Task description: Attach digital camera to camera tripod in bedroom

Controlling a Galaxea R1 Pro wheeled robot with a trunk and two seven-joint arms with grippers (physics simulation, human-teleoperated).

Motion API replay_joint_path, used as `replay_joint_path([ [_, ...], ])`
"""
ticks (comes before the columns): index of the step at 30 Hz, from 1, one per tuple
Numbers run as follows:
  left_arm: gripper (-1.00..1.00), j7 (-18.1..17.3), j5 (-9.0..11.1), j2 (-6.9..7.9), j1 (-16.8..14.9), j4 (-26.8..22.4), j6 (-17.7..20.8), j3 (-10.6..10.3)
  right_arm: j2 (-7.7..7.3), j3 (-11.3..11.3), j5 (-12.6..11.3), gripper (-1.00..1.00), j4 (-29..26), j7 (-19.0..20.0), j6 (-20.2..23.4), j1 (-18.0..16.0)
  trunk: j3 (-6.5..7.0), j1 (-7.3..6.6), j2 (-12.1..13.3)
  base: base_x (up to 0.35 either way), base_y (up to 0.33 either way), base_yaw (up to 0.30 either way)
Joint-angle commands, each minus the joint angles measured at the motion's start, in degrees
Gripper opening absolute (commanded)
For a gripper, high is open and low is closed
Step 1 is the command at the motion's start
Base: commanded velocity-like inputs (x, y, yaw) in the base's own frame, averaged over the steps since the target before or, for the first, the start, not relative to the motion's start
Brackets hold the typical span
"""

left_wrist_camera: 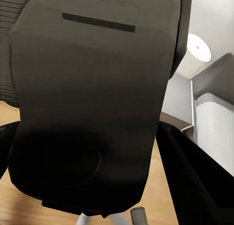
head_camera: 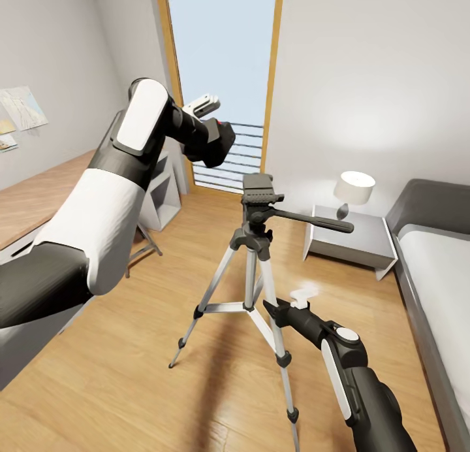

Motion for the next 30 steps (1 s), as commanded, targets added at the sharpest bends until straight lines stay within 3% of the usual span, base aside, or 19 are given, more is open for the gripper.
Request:
replay_joint_path([
  [1, -1.0, 0.46, 0.54, -0.04, -0.05, -0.01, 0.05, -0.09, 0.06, -0.19, 0.98, -1.0, 2.64, 0.52, 0.31, -0.03, -0.11, 0.04, -0.09, 0.0, 0.0, 0.0],
  [30, -1.0, 0.48, 0.53, -0.39, -0.1, 1.06, -0.11, -0.05, 0.06, -0.22, 0.98, -1.0, 2.64, 0.52, 0.38, -0.03, -0.11, 0.04, -0.09, 0.0, 0.0, 0.0],
])
